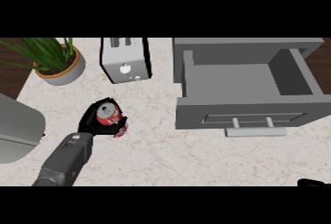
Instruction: Pick up the can, place it into the drawer and close the drawer
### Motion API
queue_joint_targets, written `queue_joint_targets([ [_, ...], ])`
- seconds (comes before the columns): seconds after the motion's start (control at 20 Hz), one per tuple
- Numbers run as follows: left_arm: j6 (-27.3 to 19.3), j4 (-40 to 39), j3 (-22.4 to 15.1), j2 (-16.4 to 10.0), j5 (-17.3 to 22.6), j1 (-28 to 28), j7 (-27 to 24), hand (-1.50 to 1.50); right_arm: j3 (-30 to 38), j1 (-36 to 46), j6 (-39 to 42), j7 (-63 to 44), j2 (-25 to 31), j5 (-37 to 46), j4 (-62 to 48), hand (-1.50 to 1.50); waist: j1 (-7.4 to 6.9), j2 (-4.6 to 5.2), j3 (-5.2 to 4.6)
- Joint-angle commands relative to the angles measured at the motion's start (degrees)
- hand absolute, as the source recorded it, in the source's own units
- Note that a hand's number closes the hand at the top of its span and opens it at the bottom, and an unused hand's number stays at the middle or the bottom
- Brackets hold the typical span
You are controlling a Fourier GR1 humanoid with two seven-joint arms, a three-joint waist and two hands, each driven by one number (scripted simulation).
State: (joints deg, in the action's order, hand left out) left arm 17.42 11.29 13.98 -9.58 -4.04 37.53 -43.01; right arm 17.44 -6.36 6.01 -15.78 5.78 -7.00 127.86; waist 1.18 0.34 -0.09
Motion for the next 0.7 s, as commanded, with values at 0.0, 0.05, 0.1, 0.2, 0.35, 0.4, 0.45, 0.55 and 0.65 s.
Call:
queue_joint_targets([
  [0.0,-5.02,1.02,2.93,2.37,3.17,0.83,1.23,1.50,1.67,3.59,-1.51,-5.86,2.42,-1.49,1.28,-1.50,-0.53,-0.16,0.03],
  [0.05,-8.12,0.27,3.74,2.50,3.53,1.88,1.61,1.50,0.48,1.28,-0.57,-0.20,-0.11,-0.52,-0.19,-1.50,-0.12,-0.01,0.03],
  [0.1,-11.12,0.63,5.39,3.35,5.15,2.11,2.38,1.50,-0.33,-0.18,-0.38,0.86,-0.88,1.15,-1.18,-1.50,-0.34,-0.08,0.06],
  [0.2,-12.26,0.53,6.40,3.37,6.06,0.97,0.26,1.50,1.30,0.20,-0.24,-1.23,0.42,-0.97,1.31,-1.50,-0.01,0.00,0.02],
  [0.35,-15.37,4.28,5.86,6.34,6.89,2.81,2.14,1.50,3.21,-0.26,0.68,-0.80,1.14,-2.36,0.06,-1.50,-0.47,-0.23,0.08],
  [0.4,-14.95,5.44,5.74,5.55,7.24,4.28,4.27,1.50,0.45,0.92,-1.55,-3.32,-0.01,0.68,2.83,-1.50,-0.61,-0.26,0.06],
  [0.45,-14.74,8.18,3.86,7.35,6.54,2.05,3.84,1.50,1.37,1.75,-0.06,0.76,0.82,1.29,-2.09,-1.50,-0.98,-0.35,0.10],
  [0.55,-16.57,8.37,3.96,8.50,7.00,7.74,9.83,1.50,1.83,-0.57,-0.41,-0.25,-0.14,0.61,0.58,-1.50,-0.70,-0.38,0.11],
  [0.65,-16.99,15.08,1.67,8.82,6.76,5.63,15.53,1.50,0.80,-3.73,0.79,-0.21,-0.95,1.14,3.17,-1.50,-1.72,-0.88,0.17],
])
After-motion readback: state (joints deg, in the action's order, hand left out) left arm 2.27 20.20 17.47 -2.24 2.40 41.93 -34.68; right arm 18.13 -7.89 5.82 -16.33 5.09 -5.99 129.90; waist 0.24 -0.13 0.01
